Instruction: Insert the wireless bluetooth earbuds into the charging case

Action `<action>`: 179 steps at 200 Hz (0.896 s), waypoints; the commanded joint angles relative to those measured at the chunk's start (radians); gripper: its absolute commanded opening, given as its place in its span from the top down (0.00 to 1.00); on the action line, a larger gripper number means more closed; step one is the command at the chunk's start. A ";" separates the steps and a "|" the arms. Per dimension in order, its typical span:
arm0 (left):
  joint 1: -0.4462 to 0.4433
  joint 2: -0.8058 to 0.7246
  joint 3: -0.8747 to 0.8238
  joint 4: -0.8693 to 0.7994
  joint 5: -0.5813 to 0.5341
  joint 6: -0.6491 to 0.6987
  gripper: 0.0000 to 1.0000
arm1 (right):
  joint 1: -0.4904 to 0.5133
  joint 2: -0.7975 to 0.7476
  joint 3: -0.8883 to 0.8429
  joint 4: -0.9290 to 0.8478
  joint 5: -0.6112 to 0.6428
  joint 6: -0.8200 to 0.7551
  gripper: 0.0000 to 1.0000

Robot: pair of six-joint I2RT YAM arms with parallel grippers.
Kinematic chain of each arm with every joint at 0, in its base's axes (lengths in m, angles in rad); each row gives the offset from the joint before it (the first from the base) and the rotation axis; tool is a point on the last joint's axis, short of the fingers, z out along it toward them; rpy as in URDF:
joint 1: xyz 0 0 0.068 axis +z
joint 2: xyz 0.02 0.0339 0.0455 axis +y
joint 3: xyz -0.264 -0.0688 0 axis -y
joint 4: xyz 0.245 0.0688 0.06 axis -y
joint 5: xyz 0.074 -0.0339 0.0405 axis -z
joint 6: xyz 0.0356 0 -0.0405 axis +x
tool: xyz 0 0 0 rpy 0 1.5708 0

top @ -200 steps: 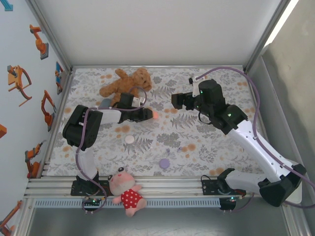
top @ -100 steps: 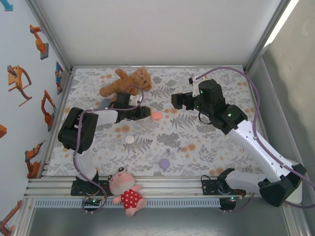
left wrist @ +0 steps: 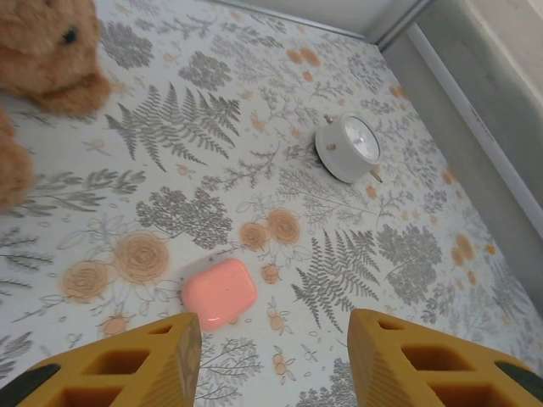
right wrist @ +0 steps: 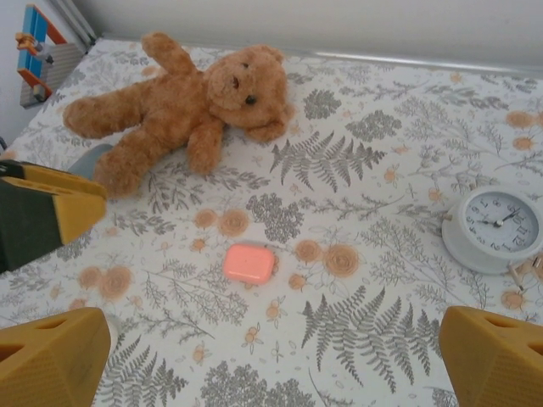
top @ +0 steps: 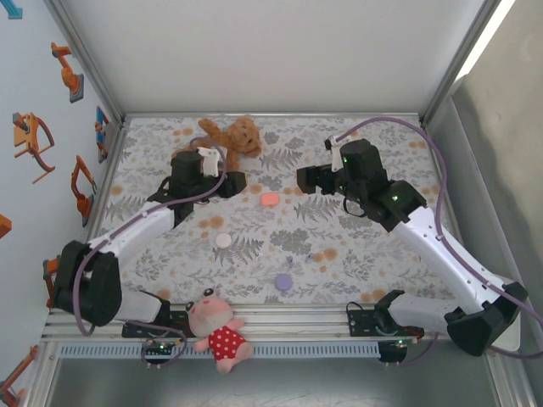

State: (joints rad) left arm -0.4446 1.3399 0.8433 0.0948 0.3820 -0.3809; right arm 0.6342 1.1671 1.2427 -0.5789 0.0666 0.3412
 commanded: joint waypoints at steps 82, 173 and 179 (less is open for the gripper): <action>0.002 -0.497 -0.152 -0.266 -0.414 0.195 0.10 | 0.177 0.027 -0.115 -0.177 0.062 0.222 0.07; 0.002 -0.706 -0.207 -0.342 -0.462 0.192 0.04 | 0.480 0.196 -0.184 -0.232 0.135 0.471 0.10; 0.003 -0.711 -0.208 -0.343 -0.467 0.192 0.04 | 0.494 0.219 -0.183 -0.230 0.129 0.478 0.10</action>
State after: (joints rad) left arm -0.4442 0.6571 0.6460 -0.2268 -0.0635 -0.2012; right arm 1.0786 1.3224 1.0561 -0.7696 0.1585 0.7319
